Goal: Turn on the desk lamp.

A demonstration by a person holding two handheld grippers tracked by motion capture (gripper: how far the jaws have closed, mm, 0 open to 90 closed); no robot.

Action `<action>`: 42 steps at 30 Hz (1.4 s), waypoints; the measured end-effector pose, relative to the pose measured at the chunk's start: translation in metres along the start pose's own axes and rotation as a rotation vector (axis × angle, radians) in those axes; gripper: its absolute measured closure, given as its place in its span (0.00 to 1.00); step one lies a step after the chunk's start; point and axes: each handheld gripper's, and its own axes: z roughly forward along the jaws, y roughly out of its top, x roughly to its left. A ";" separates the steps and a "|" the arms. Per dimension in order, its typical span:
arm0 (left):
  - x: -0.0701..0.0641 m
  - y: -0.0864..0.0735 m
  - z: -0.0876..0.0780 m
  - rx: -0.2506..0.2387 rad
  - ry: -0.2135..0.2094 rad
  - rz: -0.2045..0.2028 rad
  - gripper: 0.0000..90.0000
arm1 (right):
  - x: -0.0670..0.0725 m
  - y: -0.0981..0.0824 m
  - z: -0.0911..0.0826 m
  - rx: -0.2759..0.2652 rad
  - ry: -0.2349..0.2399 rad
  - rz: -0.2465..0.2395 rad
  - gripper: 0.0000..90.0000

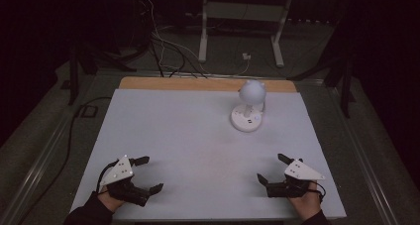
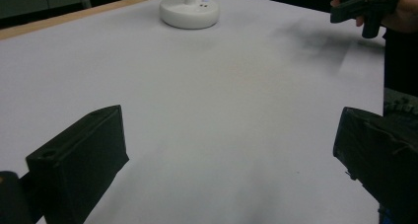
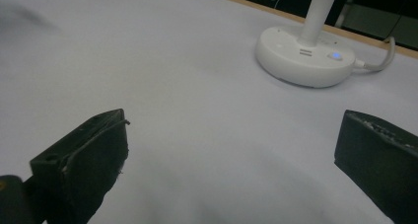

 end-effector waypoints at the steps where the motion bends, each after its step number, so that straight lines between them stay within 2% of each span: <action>1: 0.000 0.000 0.000 0.003 -0.001 0.003 0.00 | 0.000 0.000 -0.001 -0.004 -0.001 0.001 0.00; 12: -0.001 0.001 0.000 0.002 -0.002 0.006 0.00 | -0.001 0.001 -0.001 -0.003 0.001 0.019 0.00; 22: 0.000 0.001 -0.001 -0.008 -0.012 -0.001 0.00 | 0.002 0.002 0.000 0.015 -0.011 -0.009 0.00; 31: 0.000 0.001 -0.001 -0.008 -0.011 -0.008 0.00 | 0.003 0.008 -0.001 0.035 -0.028 0.025 0.00; 36: 0.000 0.001 -0.001 -0.006 -0.013 -0.009 0.00 | 0.004 0.015 -0.004 0.023 -0.025 0.044 0.00; 42: -0.001 0.001 -0.001 -0.004 -0.015 -0.006 0.00 | 0.004 0.021 -0.006 0.031 -0.045 0.050 0.00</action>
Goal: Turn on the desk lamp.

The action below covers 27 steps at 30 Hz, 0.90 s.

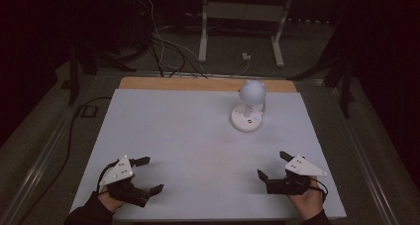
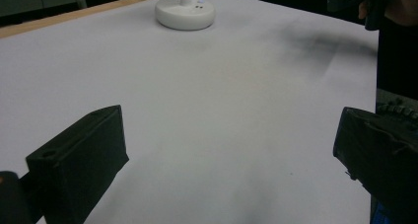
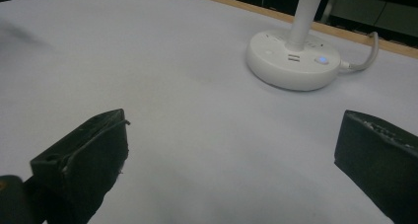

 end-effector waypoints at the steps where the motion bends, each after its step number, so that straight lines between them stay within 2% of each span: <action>1: 0.000 0.000 0.000 -0.001 0.001 0.000 0.00 | 0.000 0.001 0.000 0.002 0.002 0.004 0.00; 4: 0.000 0.000 0.000 -0.003 0.000 -0.001 0.00 | 0.001 0.005 -0.001 -0.003 -0.012 -0.002 0.00; 15: 0.000 0.000 0.000 -0.002 0.000 -0.002 0.00 | 0.003 0.018 -0.002 -0.027 -0.017 -0.008 0.00; 19: -0.001 0.000 0.000 -0.001 -0.002 0.006 0.00 | 0.002 0.023 -0.003 -0.037 -0.023 0.006 0.00; 27: 0.000 0.000 0.000 0.000 -0.005 -0.001 0.00 | 0.002 0.031 0.002 -0.037 -0.028 0.000 0.00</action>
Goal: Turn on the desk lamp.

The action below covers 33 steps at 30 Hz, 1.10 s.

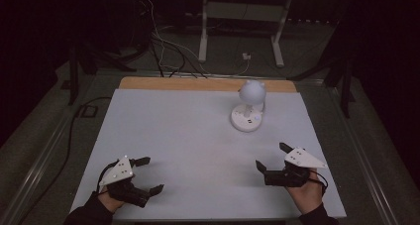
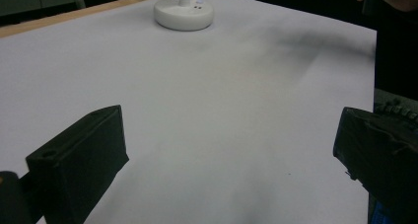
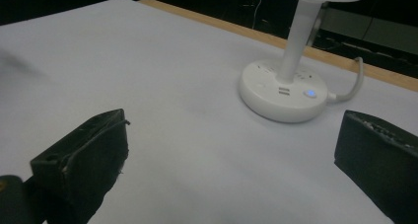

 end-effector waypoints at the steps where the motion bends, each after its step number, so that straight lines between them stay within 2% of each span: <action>1: 0.000 0.000 0.000 0.002 0.002 0.003 0.00 | 0.000 0.001 0.001 0.002 0.003 0.002 0.00; 6: 0.000 0.000 0.000 0.001 -0.001 0.003 0.00 | 0.003 0.007 0.004 -0.007 -0.004 -0.026 0.00; 24: -0.001 0.000 0.001 0.010 0.000 0.005 0.00 | 0.005 0.026 0.014 -0.018 -0.004 -0.018 0.00; 33: -0.001 0.000 0.001 0.011 -0.002 0.009 0.00 | 0.012 0.036 0.026 -0.023 0.007 -0.045 0.00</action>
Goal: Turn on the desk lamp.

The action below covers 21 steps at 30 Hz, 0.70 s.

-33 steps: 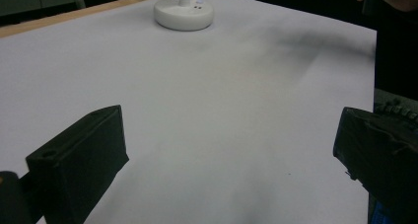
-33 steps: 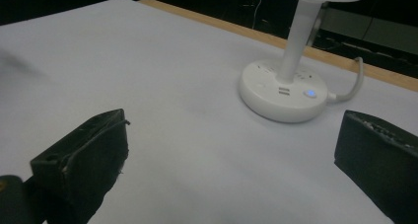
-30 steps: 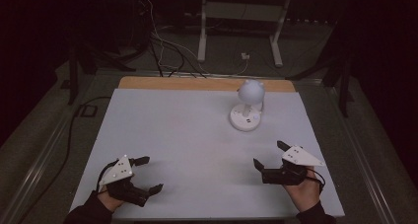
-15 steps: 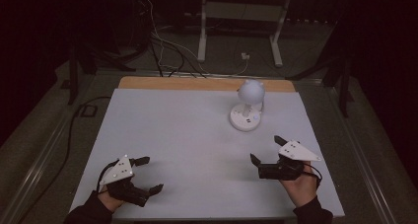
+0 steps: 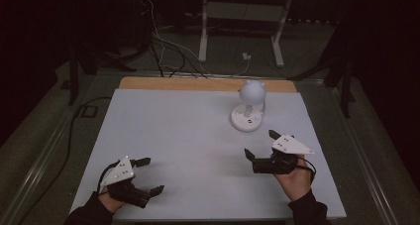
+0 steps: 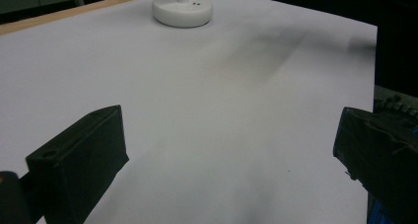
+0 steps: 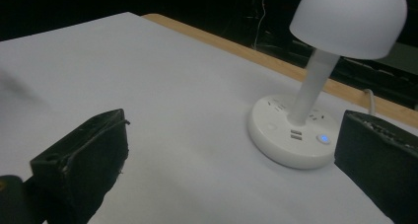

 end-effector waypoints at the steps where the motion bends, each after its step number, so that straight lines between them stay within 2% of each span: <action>1: 0.000 0.000 0.000 -0.002 -0.003 -0.004 0.00 | 0.001 0.001 0.001 0.000 0.001 -0.001 0.00; 21: 0.000 0.000 0.000 0.000 -0.003 -0.003 0.00 | 0.003 0.008 0.029 0.010 0.030 -0.011 0.00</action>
